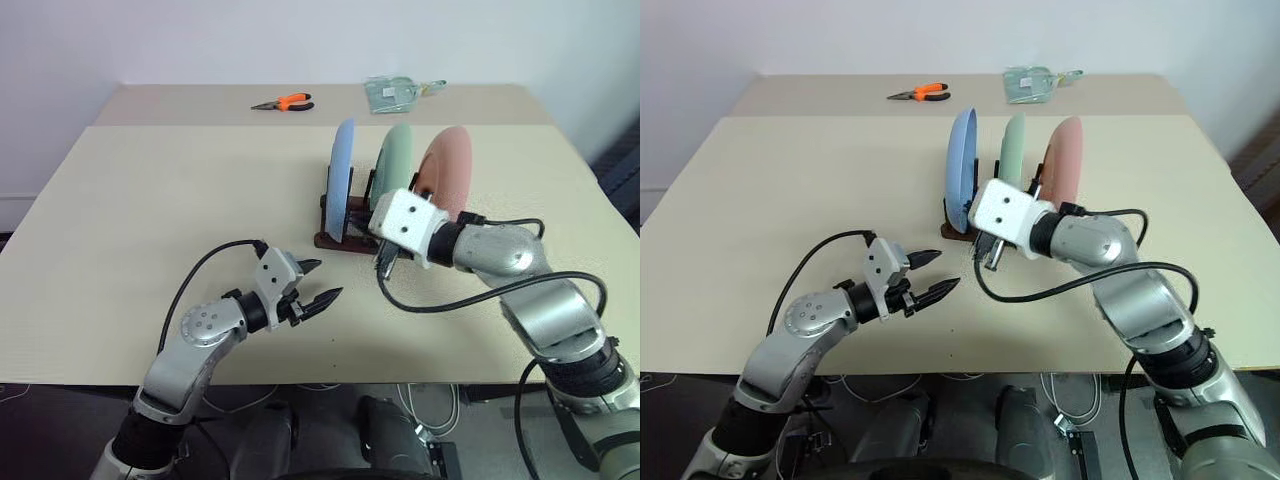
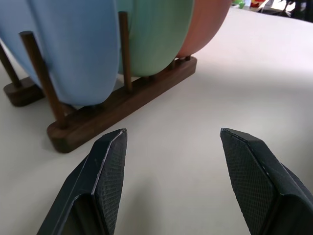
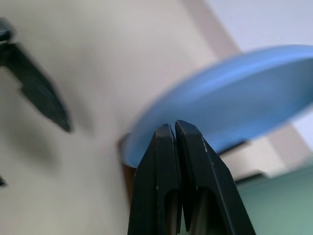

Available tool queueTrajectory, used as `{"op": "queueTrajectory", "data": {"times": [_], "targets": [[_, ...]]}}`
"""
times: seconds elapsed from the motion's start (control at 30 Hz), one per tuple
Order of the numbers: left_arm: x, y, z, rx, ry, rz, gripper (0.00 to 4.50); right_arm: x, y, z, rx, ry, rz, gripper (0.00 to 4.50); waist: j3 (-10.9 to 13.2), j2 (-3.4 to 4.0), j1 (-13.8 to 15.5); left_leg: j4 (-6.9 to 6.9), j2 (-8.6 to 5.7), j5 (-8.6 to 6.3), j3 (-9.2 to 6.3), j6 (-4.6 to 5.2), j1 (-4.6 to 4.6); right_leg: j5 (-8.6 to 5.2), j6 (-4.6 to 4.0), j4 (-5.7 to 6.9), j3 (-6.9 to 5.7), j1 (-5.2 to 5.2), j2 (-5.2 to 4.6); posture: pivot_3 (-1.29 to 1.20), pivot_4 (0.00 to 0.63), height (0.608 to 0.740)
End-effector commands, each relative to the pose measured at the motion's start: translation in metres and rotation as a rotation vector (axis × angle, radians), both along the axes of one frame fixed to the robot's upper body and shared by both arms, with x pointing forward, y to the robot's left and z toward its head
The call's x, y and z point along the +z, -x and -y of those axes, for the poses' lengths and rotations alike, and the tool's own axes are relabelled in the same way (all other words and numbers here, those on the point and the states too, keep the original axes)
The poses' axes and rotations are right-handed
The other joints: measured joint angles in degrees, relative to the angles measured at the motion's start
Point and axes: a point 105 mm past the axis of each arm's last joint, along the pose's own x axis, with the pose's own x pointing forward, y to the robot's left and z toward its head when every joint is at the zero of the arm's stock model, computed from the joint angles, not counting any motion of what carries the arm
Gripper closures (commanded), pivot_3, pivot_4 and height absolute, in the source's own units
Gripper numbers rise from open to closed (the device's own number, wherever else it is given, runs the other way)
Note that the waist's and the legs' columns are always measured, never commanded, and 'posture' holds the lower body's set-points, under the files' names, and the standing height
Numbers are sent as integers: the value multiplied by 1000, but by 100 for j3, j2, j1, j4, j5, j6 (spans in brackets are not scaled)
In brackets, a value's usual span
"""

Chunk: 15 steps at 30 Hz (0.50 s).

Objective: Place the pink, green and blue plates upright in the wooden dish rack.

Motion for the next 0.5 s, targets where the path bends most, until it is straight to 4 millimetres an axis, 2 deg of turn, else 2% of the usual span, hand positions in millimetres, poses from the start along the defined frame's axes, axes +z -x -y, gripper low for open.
{"op": "queueTrajectory", "data": {"times": [0.03,0.13,0.27,0.37,0.5], "targets": [[12,-16,-34,129,8,54,1391,49,17,56,-36,-255,12,4423,1,-1,3,0,-2,0,-5,1,0,-1,2,-2,-2,3,0,0,150,740],[14,-28,-72,248,5,51,1391,45,34,107,-95,-376,-104,4423,0,-2,2,-2,-1,-1,-4,2,3,0,1,-1,-2,6,0,0,150,740],[4,-40,-133,431,-63,52,1391,6,56,153,-228,-402,-259,4423,-5,7,-21,-6,3,-5,-4,9,12,-3,3,-1,-9,14,2,0,150,740],[-9,-42,-172,559,-118,37,1391,-22,60,173,-338,-378,-301,4423,-9,23,-62,-2,5,-5,16,9,18,-10,13,1,4,12,0,0,150,740],[-19,-37,-190,606,-140,24,1391,-45,52,185,-418,-341,-296,4423,-10,25,-75,0,7,-6,25,8,24,-14,18,2,10,14,-2,0,150,740]]}}
